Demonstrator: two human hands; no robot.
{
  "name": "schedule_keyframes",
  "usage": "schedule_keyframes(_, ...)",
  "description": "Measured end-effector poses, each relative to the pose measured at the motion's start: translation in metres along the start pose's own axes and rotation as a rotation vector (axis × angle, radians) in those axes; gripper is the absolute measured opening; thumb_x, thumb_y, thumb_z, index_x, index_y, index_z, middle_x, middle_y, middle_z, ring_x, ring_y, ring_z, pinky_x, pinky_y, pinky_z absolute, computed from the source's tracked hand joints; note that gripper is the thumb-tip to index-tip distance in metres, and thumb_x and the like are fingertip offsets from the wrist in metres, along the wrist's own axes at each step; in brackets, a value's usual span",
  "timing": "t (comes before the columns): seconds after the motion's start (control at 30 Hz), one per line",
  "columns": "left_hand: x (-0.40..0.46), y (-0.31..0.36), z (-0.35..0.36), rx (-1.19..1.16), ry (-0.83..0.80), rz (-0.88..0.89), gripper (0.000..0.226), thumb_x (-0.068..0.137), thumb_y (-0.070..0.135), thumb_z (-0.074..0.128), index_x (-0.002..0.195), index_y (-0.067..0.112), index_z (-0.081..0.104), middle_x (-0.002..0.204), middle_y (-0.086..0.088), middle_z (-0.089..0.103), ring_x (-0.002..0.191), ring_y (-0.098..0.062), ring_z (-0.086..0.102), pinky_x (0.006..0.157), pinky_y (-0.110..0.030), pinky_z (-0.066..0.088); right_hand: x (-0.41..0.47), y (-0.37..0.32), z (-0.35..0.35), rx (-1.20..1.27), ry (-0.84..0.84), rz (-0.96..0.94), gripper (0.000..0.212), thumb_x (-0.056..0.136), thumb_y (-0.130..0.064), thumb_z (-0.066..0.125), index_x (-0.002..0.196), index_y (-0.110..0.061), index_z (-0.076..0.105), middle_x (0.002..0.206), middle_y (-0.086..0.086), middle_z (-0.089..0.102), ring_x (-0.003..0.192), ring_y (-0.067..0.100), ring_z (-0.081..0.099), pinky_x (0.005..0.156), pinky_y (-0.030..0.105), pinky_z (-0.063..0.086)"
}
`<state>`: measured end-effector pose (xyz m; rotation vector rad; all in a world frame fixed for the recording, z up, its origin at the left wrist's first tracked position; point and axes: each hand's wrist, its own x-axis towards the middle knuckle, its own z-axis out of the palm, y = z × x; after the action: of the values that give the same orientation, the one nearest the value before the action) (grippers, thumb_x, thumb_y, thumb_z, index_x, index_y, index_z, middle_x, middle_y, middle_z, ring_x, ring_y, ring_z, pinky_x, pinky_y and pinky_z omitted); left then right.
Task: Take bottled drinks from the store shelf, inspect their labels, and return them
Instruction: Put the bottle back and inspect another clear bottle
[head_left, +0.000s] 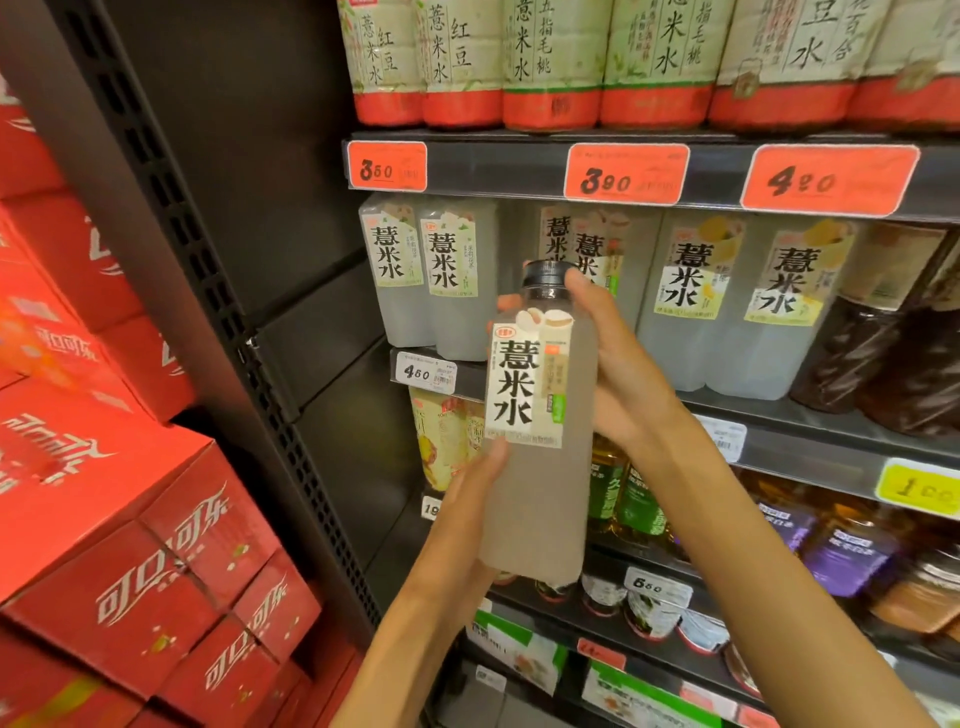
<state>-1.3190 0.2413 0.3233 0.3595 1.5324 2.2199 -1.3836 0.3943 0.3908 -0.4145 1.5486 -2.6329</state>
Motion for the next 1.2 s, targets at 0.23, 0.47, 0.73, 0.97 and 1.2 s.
schedule_keyframes(0.23,-0.001,-0.007,0.025,-0.088,-0.073,0.012,0.054,0.086,0.065,0.045,0.130,0.036,0.055,0.125,-0.014,0.063,0.109,-0.034,0.063,0.082,-0.041,0.055,-0.012,-0.009,-0.006,0.104,-0.045,0.063,0.041,0.082,-0.043,0.058,0.112,-0.015,0.064,0.104,0.013,0.071,0.096,0.027,0.069,0.083,0.041,0.054)
schedule_keyframes(0.47,0.002,-0.021,0.033,0.065,-0.019,0.000,0.040,0.085,0.068,0.041,0.121,0.056,0.054,0.129,0.010,0.062,0.121,-0.011,0.057,0.094,-0.031,0.051,-0.027,-0.023,-0.015,-0.084,0.003,0.025,0.028,0.080,-0.030,0.059,0.106,-0.020,0.064,0.094,0.004,0.072,0.093,0.025,0.070,0.083,0.040,0.055)
schedule_keyframes(0.73,0.010,-0.027,0.032,-0.019,-0.051,0.013,0.052,0.100,0.055,0.019,0.123,0.030,0.057,0.099,-0.003,0.070,0.086,-0.017,0.069,0.068,-0.027,0.056,-0.038,-0.020,-0.022,0.090,0.015,0.073,0.054,0.092,-0.044,0.048,0.135,-0.011,0.048,0.120,0.015,0.066,0.113,0.030,0.062,0.082,0.035,0.055)
schedule_keyframes(0.97,0.017,-0.023,0.031,-0.016,-0.268,-0.126,0.059,0.095,0.056,0.036,0.102,0.007,0.066,0.082,-0.013,0.068,0.067,-0.022,0.067,0.063,-0.034,0.057,-0.036,-0.015,-0.016,0.026,0.161,0.027,0.030,0.086,-0.044,0.058,0.094,-0.017,0.070,0.083,0.002,0.070,0.077,0.014,0.067,0.068,0.030,0.056)
schedule_keyframes(1.2,0.024,0.000,0.000,0.046,-0.271,-0.166,0.069,0.079,0.080,0.035,0.132,0.039,0.054,0.134,0.002,0.059,0.124,-0.018,0.054,0.095,-0.031,0.049,-0.036,-0.020,-0.006,-0.280,0.375,-0.136,0.031,0.086,-0.040,0.066,0.105,-0.015,0.066,0.084,0.000,0.073,0.079,0.013,0.071,0.068,0.022,0.054)
